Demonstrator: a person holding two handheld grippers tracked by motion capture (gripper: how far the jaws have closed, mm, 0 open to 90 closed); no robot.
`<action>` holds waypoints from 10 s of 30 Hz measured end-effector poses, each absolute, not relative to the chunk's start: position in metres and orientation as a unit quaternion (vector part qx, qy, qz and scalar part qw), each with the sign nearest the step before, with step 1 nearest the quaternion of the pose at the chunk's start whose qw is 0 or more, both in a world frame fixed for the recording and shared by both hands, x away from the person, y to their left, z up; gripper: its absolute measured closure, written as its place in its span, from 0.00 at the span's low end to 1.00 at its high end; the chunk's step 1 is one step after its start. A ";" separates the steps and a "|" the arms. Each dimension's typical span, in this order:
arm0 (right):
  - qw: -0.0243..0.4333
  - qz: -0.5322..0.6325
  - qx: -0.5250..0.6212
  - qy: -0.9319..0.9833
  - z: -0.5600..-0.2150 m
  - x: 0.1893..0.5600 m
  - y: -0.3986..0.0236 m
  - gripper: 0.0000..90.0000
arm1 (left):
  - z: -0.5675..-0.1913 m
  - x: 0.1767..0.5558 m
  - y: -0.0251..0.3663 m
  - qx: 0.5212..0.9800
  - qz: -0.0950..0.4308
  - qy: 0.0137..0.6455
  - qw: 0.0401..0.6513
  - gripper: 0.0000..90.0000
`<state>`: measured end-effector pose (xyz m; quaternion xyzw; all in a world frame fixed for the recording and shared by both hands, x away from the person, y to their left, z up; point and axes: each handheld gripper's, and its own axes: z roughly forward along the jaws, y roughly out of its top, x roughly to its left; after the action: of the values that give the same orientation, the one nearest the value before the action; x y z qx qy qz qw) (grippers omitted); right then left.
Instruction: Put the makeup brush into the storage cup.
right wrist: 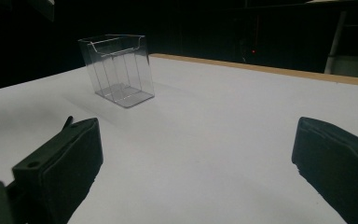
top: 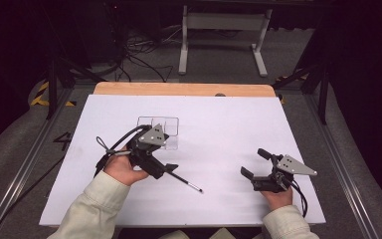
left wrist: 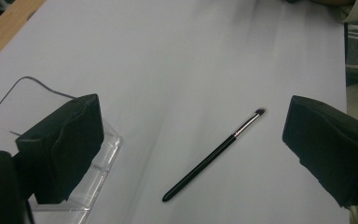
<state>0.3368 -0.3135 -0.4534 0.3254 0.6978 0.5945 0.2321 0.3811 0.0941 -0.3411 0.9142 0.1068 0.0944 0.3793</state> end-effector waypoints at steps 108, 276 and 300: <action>0.216 0.599 0.336 0.694 -0.454 0.337 -0.316 0.04 | -0.424 0.394 0.014 0.992 -0.028 -0.007 0.122 0.58; 0.191 0.604 0.341 0.695 -0.455 0.340 -0.316 0.05 | -0.365 0.422 0.143 0.674 0.213 0.246 0.663 0.92; 0.191 0.603 0.340 0.696 -0.455 0.339 -0.316 0.05 | -0.390 0.436 0.146 0.667 0.241 0.256 0.657 0.92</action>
<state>0.3391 -0.3163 -0.4548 0.3399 0.6958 0.6033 0.1906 0.4363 0.1456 -0.3900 0.6670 0.2556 0.2412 0.6569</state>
